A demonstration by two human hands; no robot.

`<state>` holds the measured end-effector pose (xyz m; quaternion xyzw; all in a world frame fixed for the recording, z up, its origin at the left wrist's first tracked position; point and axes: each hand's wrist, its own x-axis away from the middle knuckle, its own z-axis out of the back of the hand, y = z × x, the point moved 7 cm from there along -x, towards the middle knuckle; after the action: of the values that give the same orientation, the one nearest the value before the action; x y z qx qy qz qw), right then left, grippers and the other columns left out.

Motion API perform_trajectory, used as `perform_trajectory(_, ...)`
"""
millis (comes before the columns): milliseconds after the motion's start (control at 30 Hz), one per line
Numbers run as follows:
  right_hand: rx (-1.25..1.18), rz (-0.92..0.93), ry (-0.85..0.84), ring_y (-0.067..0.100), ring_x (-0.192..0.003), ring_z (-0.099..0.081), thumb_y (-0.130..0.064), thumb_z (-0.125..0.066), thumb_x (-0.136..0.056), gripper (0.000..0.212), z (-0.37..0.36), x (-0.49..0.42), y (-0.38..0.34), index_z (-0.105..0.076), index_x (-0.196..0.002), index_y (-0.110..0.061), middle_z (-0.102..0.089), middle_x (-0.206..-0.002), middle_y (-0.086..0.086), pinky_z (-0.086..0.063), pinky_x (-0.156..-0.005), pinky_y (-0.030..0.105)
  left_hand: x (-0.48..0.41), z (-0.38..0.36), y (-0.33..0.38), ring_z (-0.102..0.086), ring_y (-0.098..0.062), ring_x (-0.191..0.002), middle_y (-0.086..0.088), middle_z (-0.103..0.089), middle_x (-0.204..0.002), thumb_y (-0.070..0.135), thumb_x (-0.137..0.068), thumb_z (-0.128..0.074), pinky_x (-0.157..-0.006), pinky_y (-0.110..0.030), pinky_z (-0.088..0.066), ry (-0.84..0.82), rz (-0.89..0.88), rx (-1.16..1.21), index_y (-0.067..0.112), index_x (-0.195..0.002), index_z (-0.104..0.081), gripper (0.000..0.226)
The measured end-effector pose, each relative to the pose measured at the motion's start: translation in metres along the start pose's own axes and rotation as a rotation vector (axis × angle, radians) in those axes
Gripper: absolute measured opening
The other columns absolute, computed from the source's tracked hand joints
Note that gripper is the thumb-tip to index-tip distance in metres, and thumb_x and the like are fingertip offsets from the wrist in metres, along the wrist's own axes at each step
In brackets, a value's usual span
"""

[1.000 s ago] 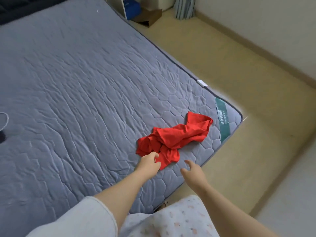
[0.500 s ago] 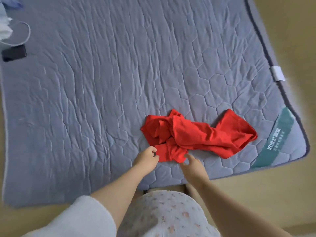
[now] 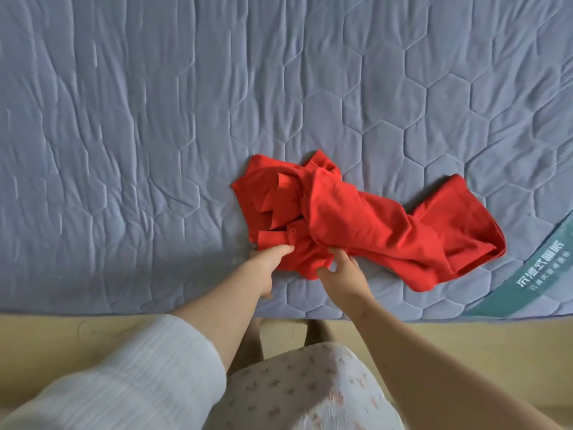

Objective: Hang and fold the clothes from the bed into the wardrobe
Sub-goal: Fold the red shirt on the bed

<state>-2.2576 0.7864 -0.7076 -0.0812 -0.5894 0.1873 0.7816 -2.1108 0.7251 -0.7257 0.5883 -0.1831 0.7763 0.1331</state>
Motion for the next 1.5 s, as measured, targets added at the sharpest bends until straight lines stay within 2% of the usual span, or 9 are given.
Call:
perform_trajectory(133,-0.067,0.011,0.034,0.029,-0.119,-0.047,-0.023,-0.051,-0.087,0.048,0.000,0.008,-0.003,-0.043,-0.135,-0.021,-0.048,-0.133,0.010,-0.038,-0.094,0.033,0.014,-0.005,0.009,-0.061,-0.011,-0.070,0.002,-0.064,-0.077,0.025,-0.084,-0.066,-0.071,-0.031,-0.044,-0.072,-0.013,0.161,0.020,-0.088,-0.055,0.013)
perform_trajectory(233,-0.118,0.031,0.054,0.026,-0.119,-0.048,-0.024,-0.052,-0.089,0.044,0.005,0.027,-0.014,-0.045,-0.132,-0.019,-0.051,-0.131,0.010,-0.034,-0.086,0.025,0.039,0.004,0.022,-0.046,-0.003,-0.034,0.003,-0.050,-0.053,0.006,-0.088,-0.053,-0.056,-0.023,-0.041,-0.067,-0.123,0.244,0.018,-0.069,-0.046,0.024)
perform_trajectory(467,-0.109,0.166,0.172,0.027,-0.120,-0.048,-0.009,-0.053,-0.087,0.047,0.039,0.110,-0.075,-0.044,-0.133,-0.009,-0.051,-0.131,0.013,-0.034,-0.085,0.025,0.173,0.071,0.075,-0.053,-0.023,-0.067,-0.012,-0.058,-0.082,-0.008,-0.082,-0.046,-0.036,-0.008,-0.030,0.159,-0.692,0.016,0.000,-0.101,-0.064,0.028)
perform_trajectory(633,-0.164,0.355,0.285,0.020,-0.095,-0.056,-0.006,-0.051,-0.085,0.045,0.073,0.190,-0.141,-0.049,-0.129,-0.015,-0.059,-0.111,0.002,-0.040,-0.076,0.022,0.292,0.113,0.093,-0.058,-0.035,-0.101,-0.020,-0.064,-0.110,-0.005,-0.085,-0.039,-0.067,-0.027,-0.041,0.188,-1.085,-0.228,0.006,-0.116,-0.059,0.038)
perform_trajectory(867,-0.120,0.637,0.457,0.026,-0.115,-0.052,0.001,-0.046,-0.085,0.058,0.131,0.287,-0.252,-0.037,-0.139,-0.020,-0.047,-0.134,0.010,-0.039,-0.088,0.027,0.464,0.172,0.106,-0.050,-0.017,-0.074,-0.007,-0.055,-0.074,-0.009,-0.082,-0.043,-0.062,-0.024,-0.028,0.280,-1.572,-0.450,0.007,-0.085,-0.058,0.023)
perform_trajectory(1033,0.037,0.875,0.450,0.023,-0.128,-0.040,-0.007,-0.055,-0.082,0.075,0.141,0.347,-0.315,-0.024,-0.145,-0.034,-0.032,-0.145,0.000,-0.038,-0.100,0.035,0.549,0.191,0.098,-0.037,0.000,-0.050,0.009,-0.040,-0.052,-0.007,-0.076,-0.044,-0.055,-0.019,-0.028,0.278,-1.757,-0.689,0.022,-0.058,-0.042,0.034)
perform_trajectory(1167,0.201,0.861,0.400,0.023,-0.120,-0.045,-0.026,-0.066,-0.076,0.057,0.129,0.368,-0.340,-0.047,-0.129,-0.036,-0.052,-0.127,-0.004,-0.037,-0.103,0.043,0.603,0.225,0.085,-0.041,0.003,-0.047,0.015,-0.047,-0.050,-0.009,-0.075,-0.044,-0.050,-0.010,-0.031,0.269,-1.874,-0.542,0.025,-0.060,-0.051,0.038)
perform_trajectory(1367,0.204,0.774,0.356,0.015,-0.065,-0.049,-0.023,-0.054,-0.089,0.019,0.118,0.369,-0.345,-0.060,-0.076,-0.010,-0.055,-0.071,0.002,-0.037,-0.052,0.020,0.651,0.276,0.074,-0.038,0.001,-0.047,0.010,-0.044,-0.056,-0.007,-0.082,-0.040,-0.047,-0.011,-0.030,0.378,-1.943,-0.444,0.023,-0.070,-0.049,0.034)
perform_trajectory(1500,0.094,0.808,0.455,0.018,-0.064,-0.047,-0.009,-0.046,-0.089,0.017,0.141,0.382,-0.360,-0.057,-0.077,-0.010,-0.053,-0.070,0.004,-0.033,-0.056,0.026,0.641,0.299,0.085,-0.042,-0.017,-0.068,0.000,-0.047,-0.073,-0.003,-0.087,-0.035,-0.055,-0.025,-0.030,0.659,-1.770,-0.751,0.016,-0.086,-0.042,0.021)
